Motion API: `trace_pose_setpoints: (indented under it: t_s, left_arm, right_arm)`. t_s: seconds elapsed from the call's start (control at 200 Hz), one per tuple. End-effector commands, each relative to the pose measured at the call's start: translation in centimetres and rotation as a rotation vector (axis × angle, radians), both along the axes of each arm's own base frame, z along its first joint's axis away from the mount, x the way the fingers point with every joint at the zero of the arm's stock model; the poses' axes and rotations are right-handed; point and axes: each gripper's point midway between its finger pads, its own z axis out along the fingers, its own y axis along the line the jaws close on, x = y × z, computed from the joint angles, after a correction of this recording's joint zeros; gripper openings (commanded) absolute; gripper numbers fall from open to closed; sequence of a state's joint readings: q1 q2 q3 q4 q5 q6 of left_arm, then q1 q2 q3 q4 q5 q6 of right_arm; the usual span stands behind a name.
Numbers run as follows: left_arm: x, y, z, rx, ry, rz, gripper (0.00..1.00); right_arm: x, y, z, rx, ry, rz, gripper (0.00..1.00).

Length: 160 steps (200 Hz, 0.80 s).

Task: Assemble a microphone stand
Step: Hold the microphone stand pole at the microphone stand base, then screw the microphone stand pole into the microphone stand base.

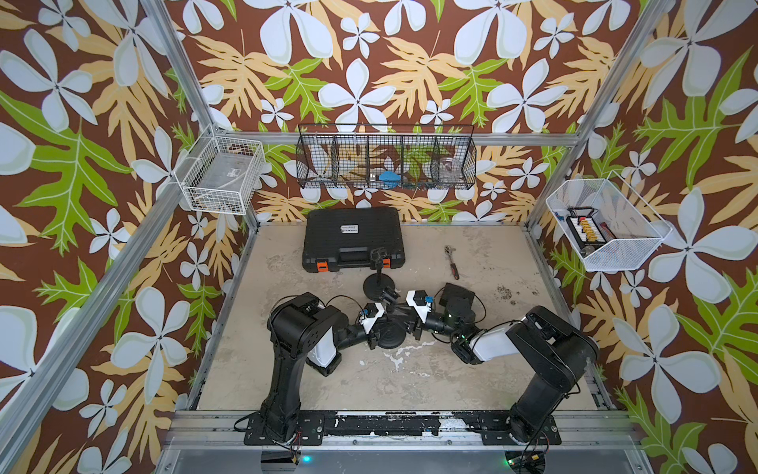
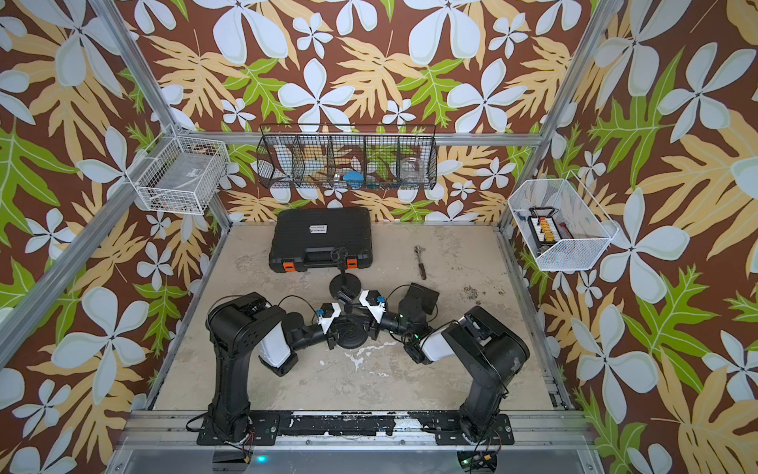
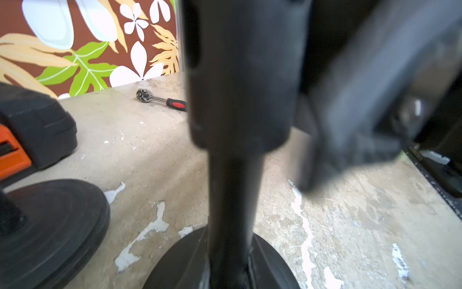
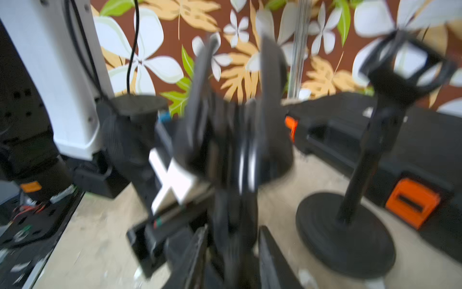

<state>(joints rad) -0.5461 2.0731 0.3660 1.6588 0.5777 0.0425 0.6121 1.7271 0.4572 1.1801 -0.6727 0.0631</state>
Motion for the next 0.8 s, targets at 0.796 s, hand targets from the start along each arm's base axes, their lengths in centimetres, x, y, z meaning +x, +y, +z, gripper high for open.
trace_pose_setpoints:
  t_s: [0.796]
  left_arm:
    - [-0.4,0.3,-1.4,0.032,0.014,-0.004,0.07]
  right_arm:
    - [1.7,0.6,3.4,-0.094,-0.084,0.131,0.44]
